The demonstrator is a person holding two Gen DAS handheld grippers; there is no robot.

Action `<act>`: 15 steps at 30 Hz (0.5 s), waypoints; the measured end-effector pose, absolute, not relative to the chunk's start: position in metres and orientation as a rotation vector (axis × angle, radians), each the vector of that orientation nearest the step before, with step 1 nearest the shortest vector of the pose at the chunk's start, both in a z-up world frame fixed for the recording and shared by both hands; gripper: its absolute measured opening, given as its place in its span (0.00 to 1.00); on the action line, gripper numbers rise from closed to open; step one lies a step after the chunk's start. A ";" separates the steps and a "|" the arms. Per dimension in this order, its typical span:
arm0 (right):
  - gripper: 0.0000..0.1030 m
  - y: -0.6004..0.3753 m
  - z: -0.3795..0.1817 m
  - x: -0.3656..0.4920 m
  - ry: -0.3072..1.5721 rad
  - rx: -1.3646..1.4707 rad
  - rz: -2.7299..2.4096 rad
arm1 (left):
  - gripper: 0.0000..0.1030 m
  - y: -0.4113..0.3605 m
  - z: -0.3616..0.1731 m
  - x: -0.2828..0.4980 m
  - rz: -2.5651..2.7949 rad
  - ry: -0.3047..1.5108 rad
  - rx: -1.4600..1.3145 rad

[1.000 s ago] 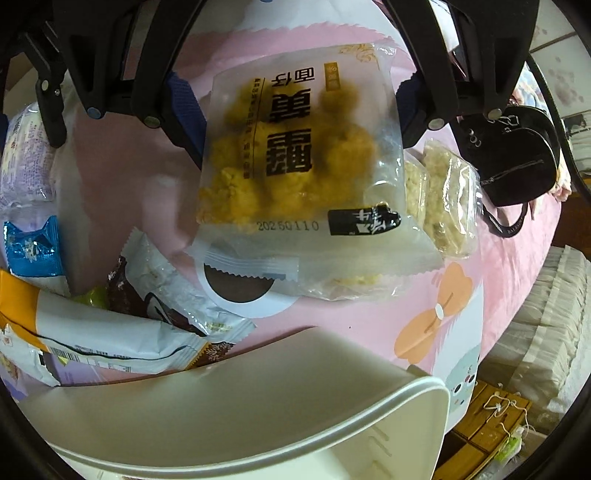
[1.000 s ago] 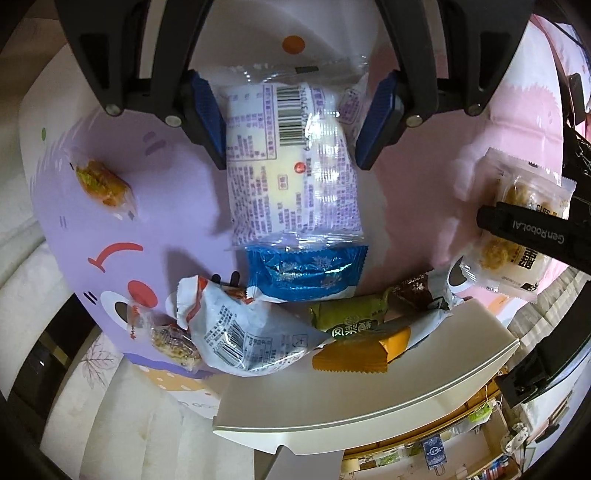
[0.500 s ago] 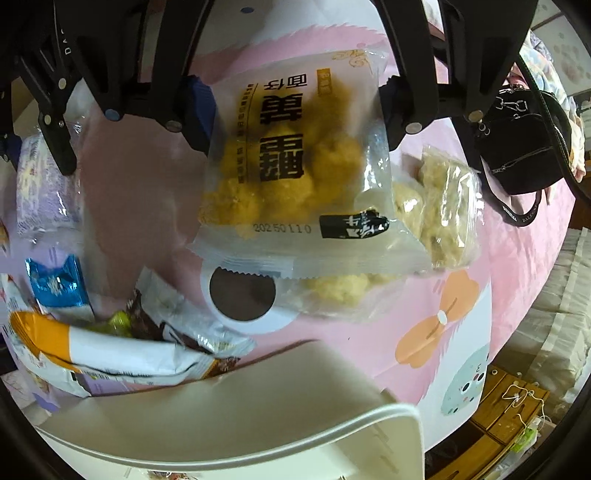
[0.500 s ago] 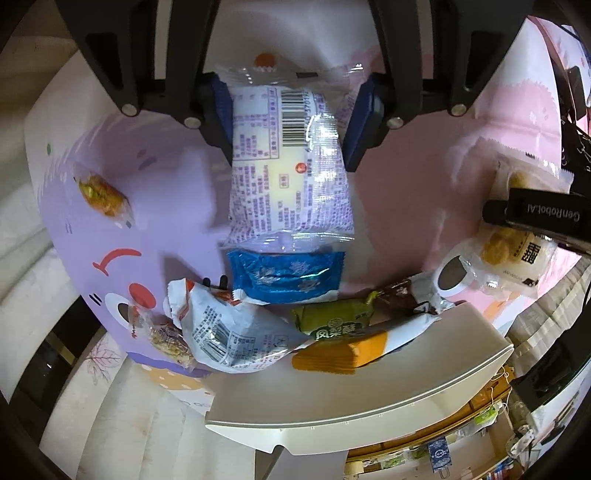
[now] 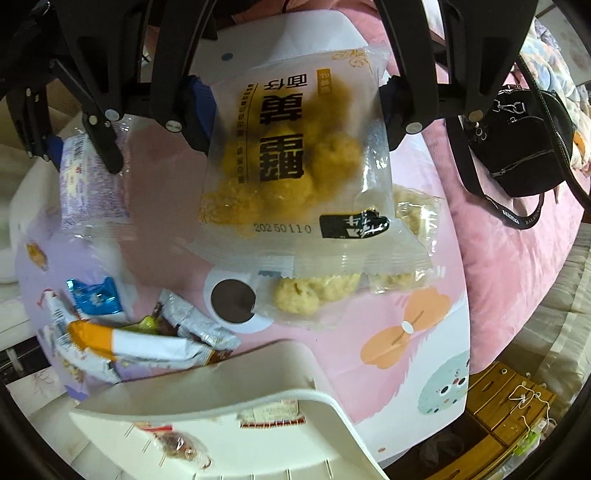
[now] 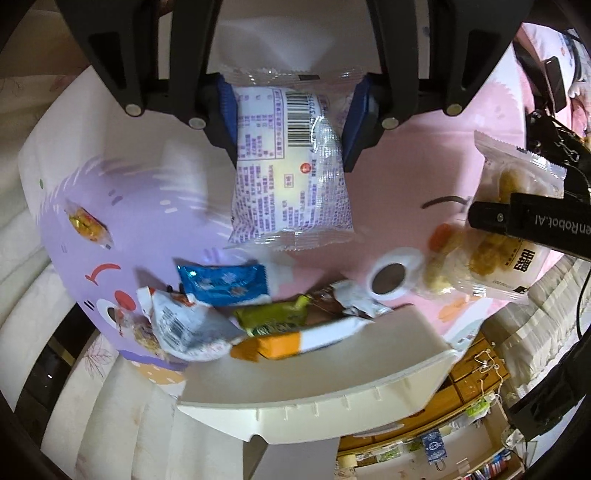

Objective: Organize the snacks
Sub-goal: 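Lift both held packets and carry them over the white tray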

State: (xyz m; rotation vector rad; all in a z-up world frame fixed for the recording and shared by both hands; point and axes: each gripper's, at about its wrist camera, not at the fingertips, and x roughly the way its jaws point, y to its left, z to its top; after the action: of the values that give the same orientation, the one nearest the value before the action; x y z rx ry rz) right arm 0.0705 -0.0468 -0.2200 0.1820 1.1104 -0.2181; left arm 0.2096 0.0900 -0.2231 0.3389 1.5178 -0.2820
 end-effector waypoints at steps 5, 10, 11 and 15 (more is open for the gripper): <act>0.48 -0.040 -0.190 0.077 1.060 0.182 -0.195 | 0.65 0.102 -0.190 0.219 -0.306 1.472 0.298; 0.48 -0.042 -0.161 0.094 1.006 0.172 -0.159 | 0.65 0.098 -0.157 0.228 -0.312 1.430 0.254; 0.48 -0.044 -0.156 0.099 0.995 0.171 -0.153 | 0.65 0.098 -0.150 0.232 -0.311 1.423 0.244; 0.48 -0.054 -0.135 0.119 0.950 0.167 -0.137 | 0.65 0.088 -0.131 0.246 -0.310 1.387 0.213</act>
State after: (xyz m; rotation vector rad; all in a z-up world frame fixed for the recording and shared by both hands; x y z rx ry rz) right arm 0.1194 -0.0544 -0.1352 0.1665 0.9501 -0.1367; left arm 0.2460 0.0877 -0.1309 0.2129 1.3868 -0.3105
